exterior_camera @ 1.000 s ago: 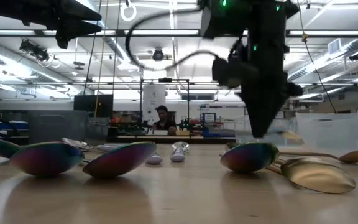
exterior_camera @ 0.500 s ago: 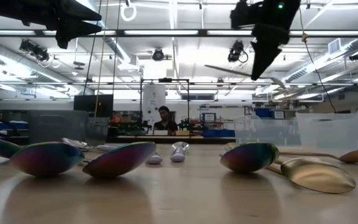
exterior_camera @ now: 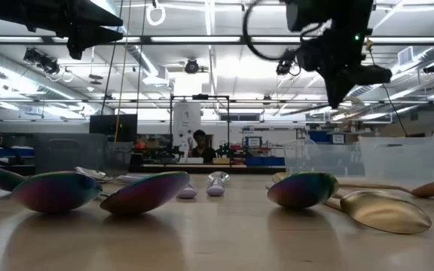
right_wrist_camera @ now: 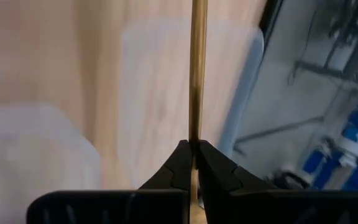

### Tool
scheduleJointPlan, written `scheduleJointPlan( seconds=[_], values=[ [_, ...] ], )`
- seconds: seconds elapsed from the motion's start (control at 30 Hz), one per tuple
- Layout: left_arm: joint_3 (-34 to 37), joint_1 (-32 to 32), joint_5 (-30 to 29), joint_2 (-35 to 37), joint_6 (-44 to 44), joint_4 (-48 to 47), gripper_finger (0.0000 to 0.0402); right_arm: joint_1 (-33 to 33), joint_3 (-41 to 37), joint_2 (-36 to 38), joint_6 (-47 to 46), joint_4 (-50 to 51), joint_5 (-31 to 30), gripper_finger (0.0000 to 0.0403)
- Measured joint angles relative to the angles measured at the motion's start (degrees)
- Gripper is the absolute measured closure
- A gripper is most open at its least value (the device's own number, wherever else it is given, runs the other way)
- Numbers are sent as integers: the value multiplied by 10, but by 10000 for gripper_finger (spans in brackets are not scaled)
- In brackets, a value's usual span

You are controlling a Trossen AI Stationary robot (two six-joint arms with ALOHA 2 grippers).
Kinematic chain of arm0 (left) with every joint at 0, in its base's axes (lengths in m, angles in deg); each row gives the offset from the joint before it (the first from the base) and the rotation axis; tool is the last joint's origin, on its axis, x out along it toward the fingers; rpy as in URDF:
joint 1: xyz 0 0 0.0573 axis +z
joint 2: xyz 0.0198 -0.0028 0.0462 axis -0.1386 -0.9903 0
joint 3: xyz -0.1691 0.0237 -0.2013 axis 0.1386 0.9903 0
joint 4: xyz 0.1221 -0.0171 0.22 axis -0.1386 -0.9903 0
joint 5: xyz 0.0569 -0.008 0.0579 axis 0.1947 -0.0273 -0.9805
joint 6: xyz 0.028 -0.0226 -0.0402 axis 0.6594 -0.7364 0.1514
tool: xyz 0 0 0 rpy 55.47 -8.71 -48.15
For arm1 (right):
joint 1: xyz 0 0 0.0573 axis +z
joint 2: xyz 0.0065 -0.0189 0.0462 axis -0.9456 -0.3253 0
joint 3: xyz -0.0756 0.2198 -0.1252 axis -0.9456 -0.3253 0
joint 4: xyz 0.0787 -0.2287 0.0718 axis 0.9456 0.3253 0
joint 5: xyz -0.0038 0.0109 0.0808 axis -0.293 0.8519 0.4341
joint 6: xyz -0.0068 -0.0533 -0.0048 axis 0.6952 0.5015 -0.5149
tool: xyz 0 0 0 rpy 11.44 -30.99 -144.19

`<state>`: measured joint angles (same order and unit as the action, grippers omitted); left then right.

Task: Sort silverware by color (type)
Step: Put the gold spoon into the top transparent bin

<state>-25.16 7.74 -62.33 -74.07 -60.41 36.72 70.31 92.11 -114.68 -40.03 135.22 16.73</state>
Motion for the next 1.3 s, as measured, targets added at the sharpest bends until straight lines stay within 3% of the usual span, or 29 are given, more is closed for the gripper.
scheduleJointPlan(
  seconds=[0.33,0.57,0.7,0.97,1.3],
  values=[
    [0,1,0,0,0,0,219,-102,-32,5,91,-6,15,382],
    [0,1,0,0,0,-1,219,-176,-32,5,106,-21,12,382],
    [0,1,0,0,0,-1,219,-209,-33,3,147,-45,50,382],
    [0,1,0,0,0,-1,219,-236,-33,3,319,-86,80,382],
    [0,1,-1,0,10,0,219,-276,-42,3,371,-166,167,383]
  ],
)
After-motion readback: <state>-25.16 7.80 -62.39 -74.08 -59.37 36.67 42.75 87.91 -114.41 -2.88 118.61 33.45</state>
